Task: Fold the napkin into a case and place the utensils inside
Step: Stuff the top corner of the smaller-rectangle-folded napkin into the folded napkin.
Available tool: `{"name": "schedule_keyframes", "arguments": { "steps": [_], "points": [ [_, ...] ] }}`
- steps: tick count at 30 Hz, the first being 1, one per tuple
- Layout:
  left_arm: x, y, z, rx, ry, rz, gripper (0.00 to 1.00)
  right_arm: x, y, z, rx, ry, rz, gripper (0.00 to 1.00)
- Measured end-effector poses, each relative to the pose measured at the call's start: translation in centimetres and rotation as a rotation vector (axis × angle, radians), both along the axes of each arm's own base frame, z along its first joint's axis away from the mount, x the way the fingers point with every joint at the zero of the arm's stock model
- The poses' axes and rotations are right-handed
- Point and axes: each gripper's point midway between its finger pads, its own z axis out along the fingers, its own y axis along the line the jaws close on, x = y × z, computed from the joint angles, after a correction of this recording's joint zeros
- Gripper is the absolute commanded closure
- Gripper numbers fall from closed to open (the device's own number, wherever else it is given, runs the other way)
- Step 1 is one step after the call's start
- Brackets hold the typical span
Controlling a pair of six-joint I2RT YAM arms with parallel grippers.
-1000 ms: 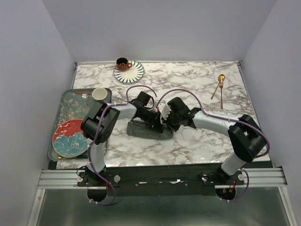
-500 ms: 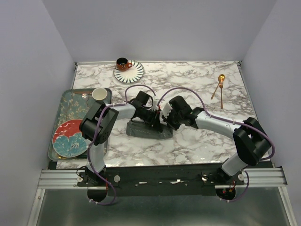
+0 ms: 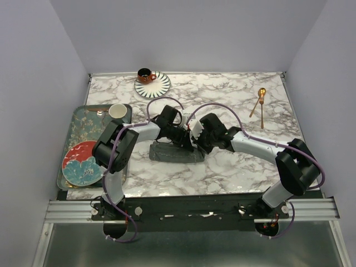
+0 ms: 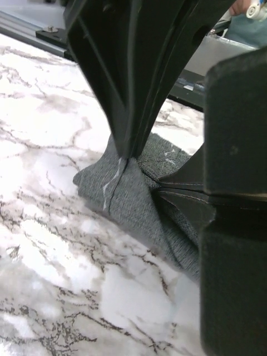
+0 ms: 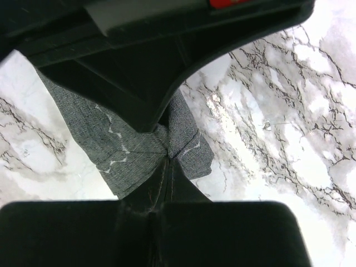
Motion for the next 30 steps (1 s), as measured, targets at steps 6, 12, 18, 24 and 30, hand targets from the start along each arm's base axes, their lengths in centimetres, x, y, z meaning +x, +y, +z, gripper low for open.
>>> {"name": "schedule_keyframes", "arguments": {
  "steps": [6, 12, 18, 24, 30],
  "points": [
    [0.3, -0.1, -1.9, 0.033, 0.021, 0.019, 1.00, -0.1, 0.0, 0.0, 0.008, 0.013, -0.023, 0.99],
    [1.3, -0.6, -1.7, 0.030, 0.002, 0.029, 1.00, -0.1, 0.1, 0.0, 0.014, 0.020, -0.035, 0.99],
    [3.0, -1.4, -0.3, 0.022, -0.042, 0.039, 0.67, 0.4, -0.3, 0.0, -0.003, -0.001, -0.056, 0.99],
    [2.5, 0.4, 0.6, 0.017, -0.031, 0.074, 0.58, 0.7, -0.7, -0.2, -0.022, -0.012, -0.076, 1.00],
    [0.8, 2.6, 4.0, -0.040, -0.040, 0.118, 0.68, 0.8, -0.9, -0.6, -0.032, -0.005, -0.102, 0.99]
  ]
}}
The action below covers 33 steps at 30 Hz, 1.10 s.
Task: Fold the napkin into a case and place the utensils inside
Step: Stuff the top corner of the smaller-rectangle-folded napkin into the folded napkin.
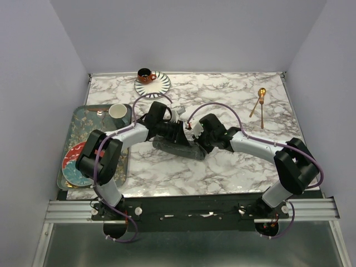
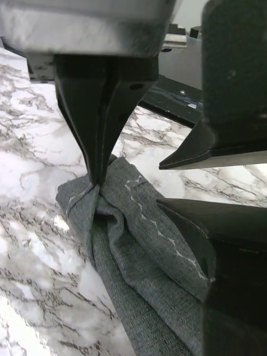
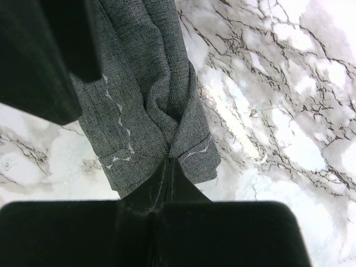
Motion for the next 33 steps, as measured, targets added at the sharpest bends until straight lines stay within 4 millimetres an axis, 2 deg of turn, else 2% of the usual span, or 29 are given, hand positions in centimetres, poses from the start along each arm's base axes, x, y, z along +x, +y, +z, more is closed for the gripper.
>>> {"name": "schedule_keyframes", "arguments": {
  "steps": [3, 7, 12, 19, 23, 27, 31, 33],
  "points": [
    [-0.5, -0.4, 0.4, -0.030, 0.016, -0.002, 0.76, 0.0, 0.0, 0.0, 0.002, 0.002, -0.010, 0.99],
    [-0.8, -1.2, -0.9, -0.038, 0.077, 0.001, 0.86, 0.1, -0.1, 0.0, 0.004, 0.004, -0.023, 0.99],
    [-0.6, -2.6, -3.3, -0.045, 0.160, 0.000, 0.89, 0.0, 0.0, 0.0, 0.007, 0.008, -0.032, 0.99],
    [-0.1, -4.6, -3.5, -0.082, 0.175, -0.010, 0.94, 0.0, 0.0, 0.0, 0.010, 0.012, -0.038, 0.99],
    [-0.1, -5.1, -5.5, -0.066, 0.232, 0.002, 0.98, 0.0, 0.0, 0.0, 0.012, 0.013, -0.041, 0.99],
    [0.1, -5.5, -5.9, -0.081, 0.267, 0.001, 0.92, 0.0, 0.0, 0.0, 0.016, 0.020, -0.049, 1.00],
    [0.4, -5.6, -5.8, -0.094, 0.264, -0.002, 0.77, -0.1, 0.0, -0.5, 0.010, 0.034, -0.058, 0.99],
    [0.3, -5.4, -5.6, -0.102, 0.253, -0.007, 0.75, -0.1, 0.0, -0.8, 0.005, 0.042, -0.061, 0.99]
  ]
}}
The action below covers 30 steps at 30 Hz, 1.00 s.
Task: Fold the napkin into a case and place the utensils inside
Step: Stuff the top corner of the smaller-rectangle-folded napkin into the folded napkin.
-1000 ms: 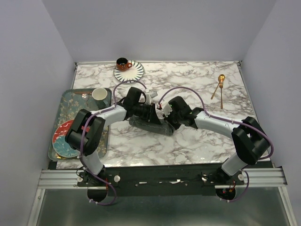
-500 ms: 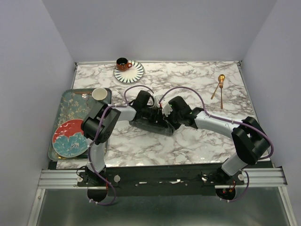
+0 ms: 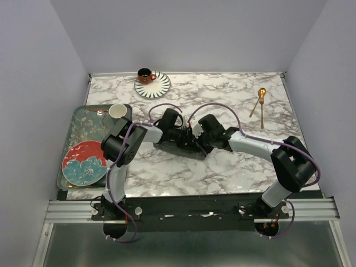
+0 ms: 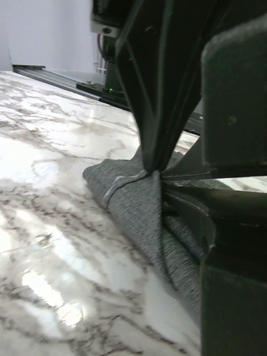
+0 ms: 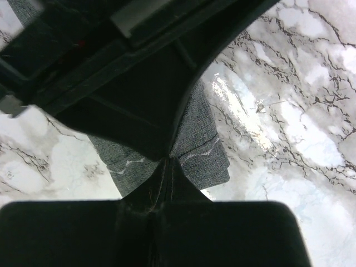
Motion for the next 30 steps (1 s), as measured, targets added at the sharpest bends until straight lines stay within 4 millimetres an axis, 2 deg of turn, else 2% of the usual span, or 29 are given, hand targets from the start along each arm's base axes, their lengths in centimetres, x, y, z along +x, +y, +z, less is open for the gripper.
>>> {"name": "schedule_keyframes", "arguments": {
  "steps": [3, 7, 10, 13, 18, 21, 25, 28, 30],
  "points": [
    [-0.6, 0.7, 0.9, -0.010, -0.013, 0.000, 0.75, 0.0, 0.0, -0.1, -0.001, 0.005, -0.004, 1.00],
    [-1.1, 1.8, 4.2, -0.046, -0.077, 0.013, 0.82, 0.0, 0.0, -0.1, 0.000, 0.006, -0.006, 0.99],
    [-0.8, 2.1, 5.6, -0.064, -0.114, 0.022, 0.89, -0.1, 0.0, -0.1, 0.000, 0.006, -0.006, 0.99],
    [-0.6, 2.2, 4.9, -0.048, -0.101, 0.032, 0.92, -0.1, 0.0, -0.1, 0.000, 0.006, -0.006, 0.99],
    [-0.6, 2.2, 1.9, 0.018, -0.031, 0.048, 0.96, 0.0, 0.0, -0.1, 0.000, 0.006, -0.006, 0.99],
    [-0.6, 1.3, 0.4, 0.045, 0.000, 0.040, 0.98, 0.0, 0.0, -0.1, 0.000, 0.005, -0.006, 1.00],
    [-0.2, -0.2, -0.2, 0.046, 0.032, 0.036, 0.99, -0.1, 0.0, -0.1, -0.001, 0.007, -0.004, 0.99],
    [0.1, -0.7, -0.2, 0.043, 0.055, 0.047, 0.99, -0.1, -0.1, -0.2, -0.003, 0.008, -0.003, 0.99],
    [0.1, -0.8, -0.2, 0.041, 0.077, 0.057, 0.93, -0.2, -0.1, -0.2, -0.006, 0.009, -0.001, 0.99]
  ]
}}
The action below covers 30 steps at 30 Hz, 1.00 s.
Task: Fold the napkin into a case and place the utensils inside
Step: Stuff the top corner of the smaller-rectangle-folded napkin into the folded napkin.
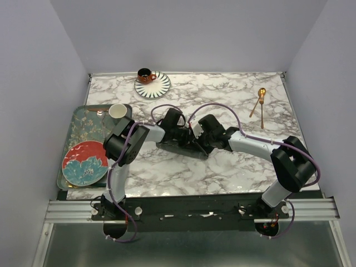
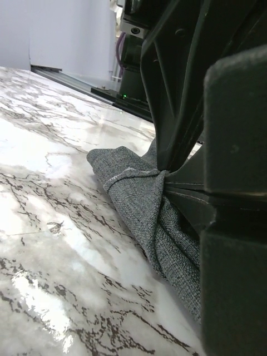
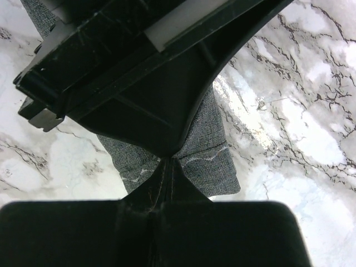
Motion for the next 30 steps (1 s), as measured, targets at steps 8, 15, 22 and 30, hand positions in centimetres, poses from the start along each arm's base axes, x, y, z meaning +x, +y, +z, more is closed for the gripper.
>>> {"name": "schedule_keyframes", "arguments": {
  "steps": [8, 15, 22, 30],
  "points": [
    [0.1, 1.5, 1.0, -0.020, 0.007, 0.056, 0.57, 0.0, -0.2, -0.2, -0.024, 0.000, 0.018, 0.99],
    [2.8, 6.3, 7.7, -0.051, -0.160, 0.134, 0.50, 0.0, -0.6, -0.6, -0.053, -0.013, 0.068, 0.99],
    [4.6, 11.4, 7.7, 0.049, -0.222, 0.151, 0.50, -0.4, -0.7, -1.0, -0.078, -0.048, 0.213, 0.96],
    [6.3, 16.8, 8.4, 0.148, -0.352, 0.102, 0.50, -1.9, -1.7, -1.1, -0.122, -0.146, 0.489, 0.89]
  ]
}}
